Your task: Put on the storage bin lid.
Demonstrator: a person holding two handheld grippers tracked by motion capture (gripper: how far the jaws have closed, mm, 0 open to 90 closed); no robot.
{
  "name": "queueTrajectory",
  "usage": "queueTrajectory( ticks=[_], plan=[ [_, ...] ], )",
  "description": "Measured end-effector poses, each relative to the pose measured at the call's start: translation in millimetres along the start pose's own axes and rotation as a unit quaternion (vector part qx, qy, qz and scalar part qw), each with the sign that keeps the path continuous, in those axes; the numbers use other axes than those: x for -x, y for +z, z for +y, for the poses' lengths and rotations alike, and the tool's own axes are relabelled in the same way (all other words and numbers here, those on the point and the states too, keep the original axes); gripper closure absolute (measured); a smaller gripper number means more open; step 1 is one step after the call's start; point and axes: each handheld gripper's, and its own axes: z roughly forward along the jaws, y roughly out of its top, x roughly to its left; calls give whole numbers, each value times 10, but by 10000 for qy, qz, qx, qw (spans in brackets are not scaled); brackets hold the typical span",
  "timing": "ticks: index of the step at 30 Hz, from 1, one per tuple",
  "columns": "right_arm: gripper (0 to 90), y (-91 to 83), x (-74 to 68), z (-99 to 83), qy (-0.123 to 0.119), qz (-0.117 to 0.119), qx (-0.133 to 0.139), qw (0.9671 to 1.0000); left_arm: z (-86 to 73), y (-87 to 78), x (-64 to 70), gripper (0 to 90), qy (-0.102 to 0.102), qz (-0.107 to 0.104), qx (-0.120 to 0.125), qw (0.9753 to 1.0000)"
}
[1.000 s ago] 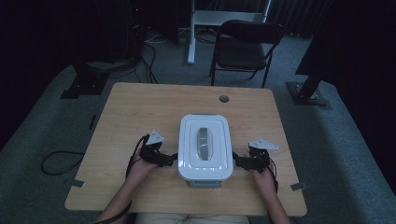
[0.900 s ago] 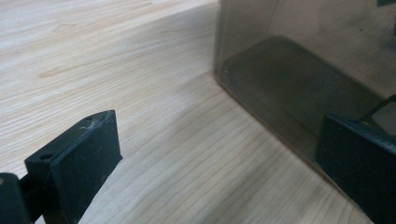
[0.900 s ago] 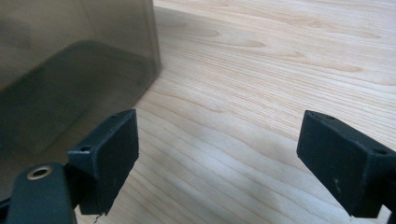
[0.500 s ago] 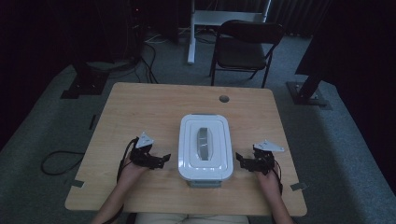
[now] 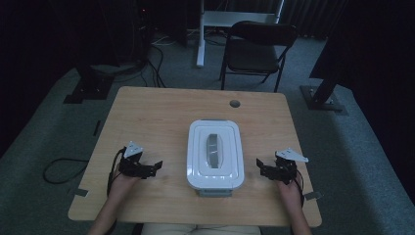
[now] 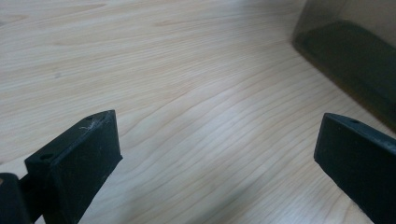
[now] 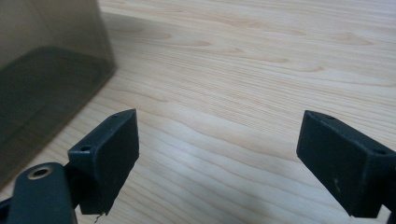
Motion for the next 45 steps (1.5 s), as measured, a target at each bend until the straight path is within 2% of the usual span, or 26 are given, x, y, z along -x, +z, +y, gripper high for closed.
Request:
queueTrajectory(
  ticks=[8, 13, 16, 21, 26, 29, 32, 37, 42, 45],
  plan=[
    [127, -78, 117, -47, 62, -243, -32, 9997, -85, -90, -131, 10, -132, 244, -31, 9996],
    [126, -135, 198, -89, 205, -399, -17, 9990, -137, -166, -208, 10, -278, 371, -8, 9989],
    [126, -172, 250, -101, 311, -497, -11, 9983, -174, -213, -247, 10, -351, 540, -19, 9979],
    [127, -210, 317, -131, 396, -715, -84, 9966, -245, -282, -313, 10, -491, 645, -62, 9967],
    [127, -221, 374, -180, 513, -837, -209, 9949, -318, -364, -379, 10, -635, 766, -105, 9950],
    [127, -212, 395, -201, 543, -1023, -362, 9926, -366, -411, -417, 10, -753, 876, -147, 9932],
    [126, -201, 417, -231, 563, -1113, -502, 9909, -417, -454, -450, 10, -854, 1083, -267, 9901],
    [127, -208, 447, -271, 697, -1116, -581, 9896, -503, -515, -502, 10, -992, 1444, -529, 9831],
    [126, -226, 474, -324, 737, -1245, -702, 9870, -565, -598, -538, 10, -1128, 1739, -614, 9764],
    [127, -237, 484, -357, 790, -1248, -782, 9859, -598, -625, -554, 10, -1166, 1813, -637, 9744]
  ],
)
